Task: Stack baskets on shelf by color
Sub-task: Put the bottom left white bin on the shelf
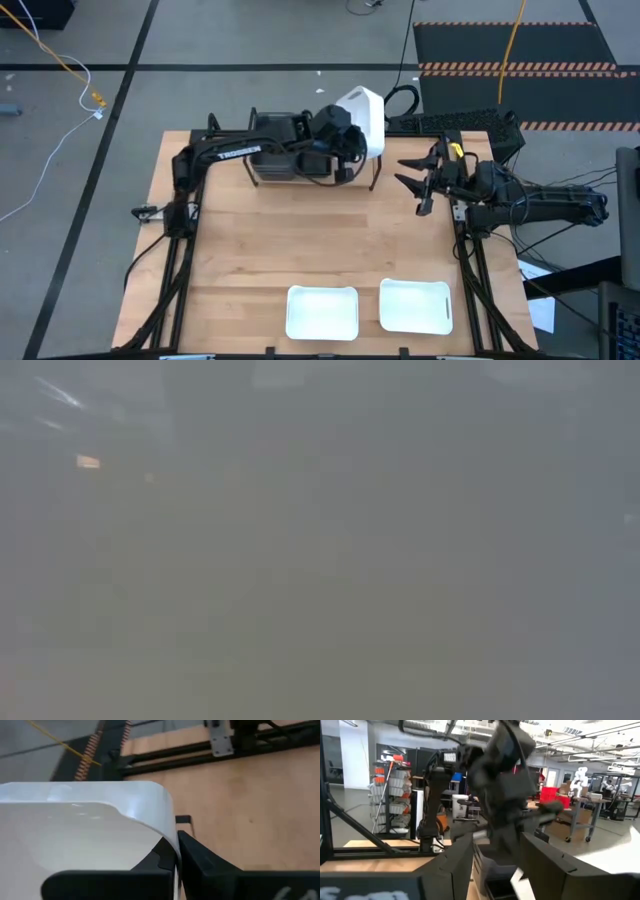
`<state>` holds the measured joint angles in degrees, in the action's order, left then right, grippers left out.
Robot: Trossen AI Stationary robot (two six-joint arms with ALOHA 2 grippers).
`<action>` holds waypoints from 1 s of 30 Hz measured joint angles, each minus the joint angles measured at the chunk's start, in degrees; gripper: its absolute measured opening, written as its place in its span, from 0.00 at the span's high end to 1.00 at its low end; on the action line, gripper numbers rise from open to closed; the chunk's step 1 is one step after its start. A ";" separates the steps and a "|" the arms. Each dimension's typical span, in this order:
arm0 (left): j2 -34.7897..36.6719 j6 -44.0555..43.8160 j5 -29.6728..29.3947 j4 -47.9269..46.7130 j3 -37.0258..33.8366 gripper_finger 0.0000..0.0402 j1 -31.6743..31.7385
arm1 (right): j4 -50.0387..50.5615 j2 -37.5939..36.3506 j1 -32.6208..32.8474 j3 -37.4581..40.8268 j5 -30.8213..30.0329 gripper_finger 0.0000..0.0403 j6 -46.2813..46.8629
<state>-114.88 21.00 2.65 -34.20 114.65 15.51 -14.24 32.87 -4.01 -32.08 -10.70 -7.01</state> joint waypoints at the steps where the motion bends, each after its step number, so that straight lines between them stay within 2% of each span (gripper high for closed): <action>1: -0.68 0.08 0.59 -0.06 0.00 0.98 0.00 | 0.00 -0.14 0.00 0.00 0.00 0.61 -0.11; 8: -2.33 0.32 0.81 -5.11 -0.02 0.97 -0.04 | -0.02 -0.57 0.00 0.00 0.00 0.61 -0.12; 15: -2.29 -2.27 -0.72 -5.17 -0.02 0.99 0.02 | -0.06 -0.57 0.00 0.00 0.17 0.61 0.32; 21: -5.32 -4.73 -0.67 -5.27 -0.05 0.96 0.01 | -0.17 -0.57 0.00 0.02 0.22 0.61 1.82; 26: -6.08 -5.25 -0.73 -6.96 -0.11 0.99 0.02 | -0.23 -0.57 0.00 0.03 0.28 0.61 1.85; 30: -6.22 -5.20 -0.83 -8.28 -0.11 0.95 -0.15 | -0.28 -0.57 0.00 0.04 0.28 0.61 1.56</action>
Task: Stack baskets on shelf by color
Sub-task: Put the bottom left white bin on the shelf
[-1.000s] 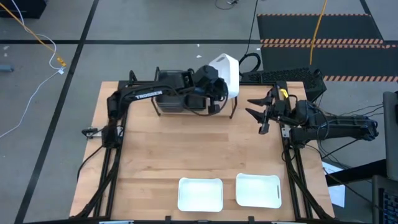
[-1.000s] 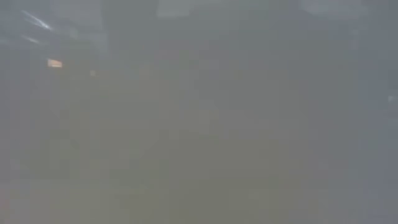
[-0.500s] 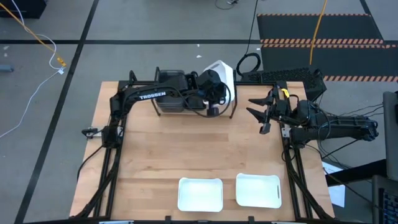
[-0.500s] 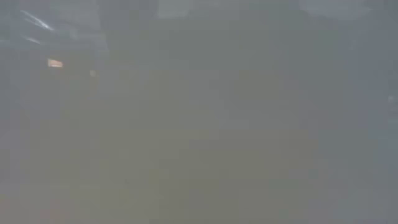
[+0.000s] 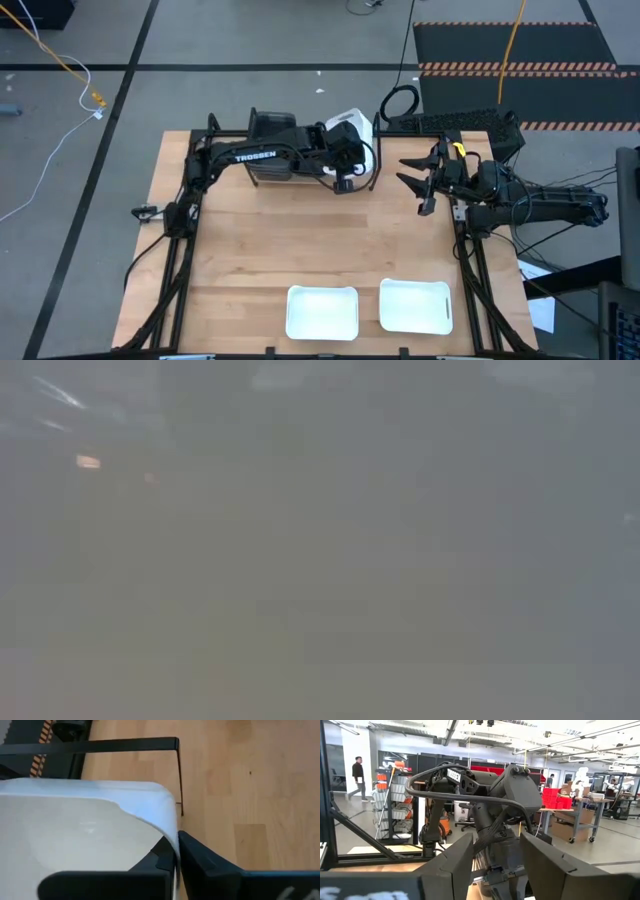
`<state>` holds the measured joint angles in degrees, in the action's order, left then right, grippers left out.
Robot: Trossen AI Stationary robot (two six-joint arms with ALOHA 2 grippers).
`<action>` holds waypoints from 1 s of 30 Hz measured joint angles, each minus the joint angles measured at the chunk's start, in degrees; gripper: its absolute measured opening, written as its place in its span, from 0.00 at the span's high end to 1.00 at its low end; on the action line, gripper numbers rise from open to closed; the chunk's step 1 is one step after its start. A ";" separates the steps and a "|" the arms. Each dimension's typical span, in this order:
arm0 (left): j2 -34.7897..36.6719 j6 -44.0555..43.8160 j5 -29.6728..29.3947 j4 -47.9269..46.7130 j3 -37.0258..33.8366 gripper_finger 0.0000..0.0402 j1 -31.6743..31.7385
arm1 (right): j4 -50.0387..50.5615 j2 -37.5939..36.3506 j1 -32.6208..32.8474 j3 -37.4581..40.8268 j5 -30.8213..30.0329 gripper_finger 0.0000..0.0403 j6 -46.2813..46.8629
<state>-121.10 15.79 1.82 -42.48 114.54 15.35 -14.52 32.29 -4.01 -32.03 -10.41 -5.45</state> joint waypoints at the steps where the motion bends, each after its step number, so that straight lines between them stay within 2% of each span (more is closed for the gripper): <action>1: 0.00 0.00 -0.02 0.02 0.00 0.93 -0.02 | -0.10 0.00 0.00 0.00 -0.02 0.61 -0.06; 14: -0.02 -2.84 -2.45 5.10 0.00 0.91 0.00 | -0.33 0.00 0.00 0.00 -0.02 0.61 -1.03; 25: -3.78 -5.84 -2.32 2.87 0.07 0.90 -0.06 | -0.08 0.00 -0.01 0.00 -0.02 0.61 -1.26; 30: -4.22 -6.00 -3.71 3.13 0.07 0.82 0.00 | 0.20 0.00 0.00 0.00 -0.02 0.61 -1.57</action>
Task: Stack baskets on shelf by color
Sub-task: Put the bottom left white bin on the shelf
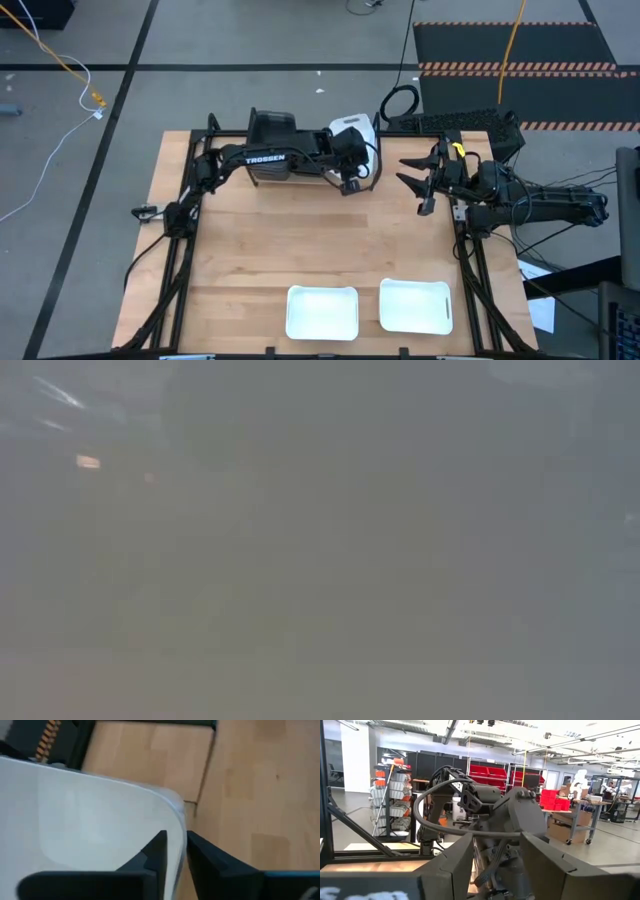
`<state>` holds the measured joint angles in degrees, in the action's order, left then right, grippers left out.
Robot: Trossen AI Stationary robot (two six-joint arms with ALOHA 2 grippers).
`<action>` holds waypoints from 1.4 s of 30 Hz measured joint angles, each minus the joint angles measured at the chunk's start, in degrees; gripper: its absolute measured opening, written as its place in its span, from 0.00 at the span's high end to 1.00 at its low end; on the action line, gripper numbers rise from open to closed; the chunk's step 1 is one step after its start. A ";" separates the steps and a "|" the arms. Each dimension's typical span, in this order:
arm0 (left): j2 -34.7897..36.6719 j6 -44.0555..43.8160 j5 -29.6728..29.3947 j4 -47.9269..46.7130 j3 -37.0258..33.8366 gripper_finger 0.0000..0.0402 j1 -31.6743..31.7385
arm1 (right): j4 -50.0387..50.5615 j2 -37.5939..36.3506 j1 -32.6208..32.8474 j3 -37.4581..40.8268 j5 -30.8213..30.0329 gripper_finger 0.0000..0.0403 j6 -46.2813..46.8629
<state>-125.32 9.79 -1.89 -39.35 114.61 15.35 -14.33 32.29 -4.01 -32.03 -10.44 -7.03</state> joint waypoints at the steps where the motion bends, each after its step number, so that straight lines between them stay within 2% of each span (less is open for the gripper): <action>1: 0.00 -0.10 -0.80 0.60 0.00 0.79 -0.01 | 0.02 0.00 -0.01 0.00 -0.01 0.61 -0.18; 7: 0.46 -0.90 -1.60 2.62 0.00 0.63 0.07 | 0.04 0.00 0.00 0.00 -0.02 0.61 -0.35; 13: 0.46 0.03 -1.60 2.00 0.00 0.54 0.07 | 0.17 0.00 0.00 0.00 -0.02 0.61 -0.33; 16: 0.75 1.21 -1.58 0.53 0.00 0.52 0.07 | 0.50 0.00 0.00 0.00 -0.02 0.61 -0.35; 22: 0.88 8.85 -1.60 -5.54 0.00 0.51 0.18 | 0.52 0.00 0.00 0.00 -0.04 0.61 -0.84; 27: 0.68 12.08 -1.62 -6.03 0.00 0.51 0.44 | 0.53 0.00 -0.02 0.00 -0.04 0.61 -0.95; 30: 0.68 10.83 -1.62 -6.36 0.00 0.55 0.88 | 0.55 0.02 -0.01 0.00 -0.04 0.61 -0.95; 37: 0.66 6.80 0.53 -7.79 0.00 0.77 2.42 | 0.92 0.02 -0.01 0.00 -0.04 0.61 -1.03; 42: 0.63 6.59 2.14 -9.68 0.00 0.88 2.91 | 0.92 0.02 0.00 0.00 -0.04 0.61 -1.16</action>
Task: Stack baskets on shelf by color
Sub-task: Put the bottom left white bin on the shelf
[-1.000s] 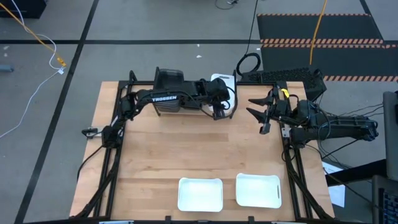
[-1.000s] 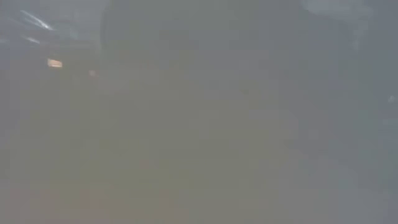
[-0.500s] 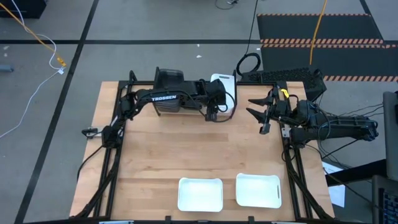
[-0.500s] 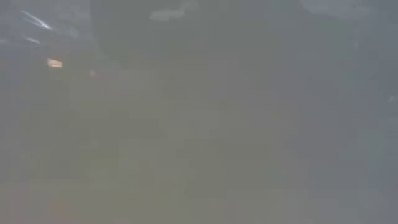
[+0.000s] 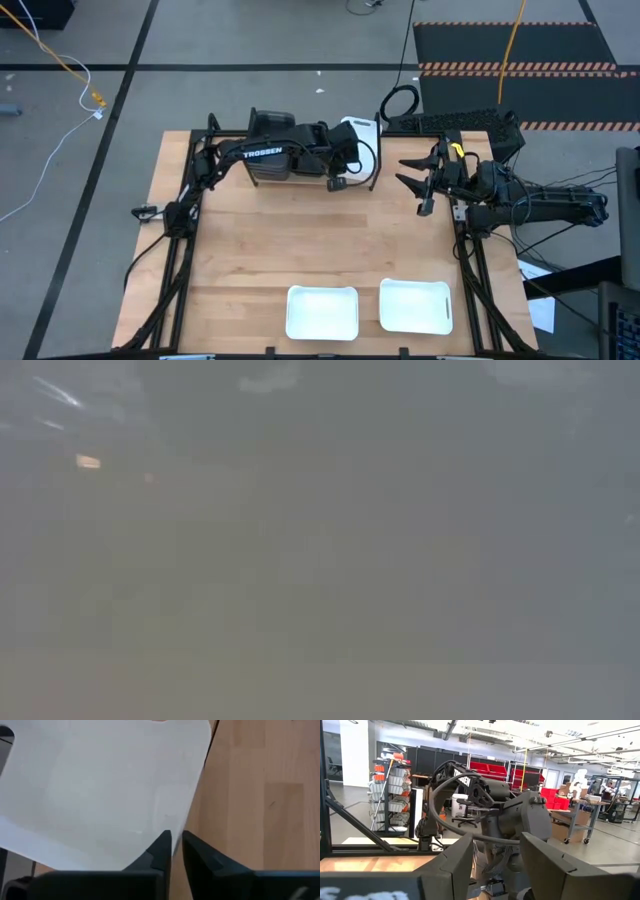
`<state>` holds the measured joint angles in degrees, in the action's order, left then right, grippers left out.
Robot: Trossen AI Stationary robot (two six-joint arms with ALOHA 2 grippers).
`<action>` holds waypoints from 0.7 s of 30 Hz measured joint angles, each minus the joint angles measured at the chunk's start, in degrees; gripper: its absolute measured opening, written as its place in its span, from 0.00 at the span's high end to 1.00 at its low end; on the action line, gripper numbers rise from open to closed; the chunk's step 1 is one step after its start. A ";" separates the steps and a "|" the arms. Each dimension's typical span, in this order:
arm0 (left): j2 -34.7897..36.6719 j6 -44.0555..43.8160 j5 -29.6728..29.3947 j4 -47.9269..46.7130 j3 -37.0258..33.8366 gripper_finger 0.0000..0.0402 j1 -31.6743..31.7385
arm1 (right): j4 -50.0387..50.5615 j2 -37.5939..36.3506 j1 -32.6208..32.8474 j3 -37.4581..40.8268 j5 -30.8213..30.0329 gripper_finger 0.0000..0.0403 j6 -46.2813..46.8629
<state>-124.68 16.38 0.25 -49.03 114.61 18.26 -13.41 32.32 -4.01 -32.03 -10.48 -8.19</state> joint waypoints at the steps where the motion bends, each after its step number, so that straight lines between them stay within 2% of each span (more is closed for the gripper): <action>1: 0.00 -0.04 -0.01 -0.46 0.00 0.90 0.00 | 0.00 0.00 0.00 0.00 0.00 0.61 -0.02; 6: 0.13 -4.75 0.07 -0.83 0.00 0.98 -0.07 | 0.00 0.00 -0.01 0.00 0.00 0.61 -0.02; 10: 0.15 -8.67 -0.17 -0.86 0.00 0.97 -0.44 | 0.00 0.00 -0.02 0.00 0.00 0.61 0.00; 16: 0.16 -6.28 -0.21 -1.01 0.00 0.91 -1.56 | -0.02 0.00 -0.01 0.00 0.02 0.61 0.00; 21: 0.24 -2.69 -0.20 -1.05 0.00 0.91 -1.68 | 0.00 0.00 -0.01 0.00 0.02 0.61 0.00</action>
<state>-124.44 13.69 0.05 -50.09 114.61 16.58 -13.41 32.32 -4.02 -32.03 -10.46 -8.19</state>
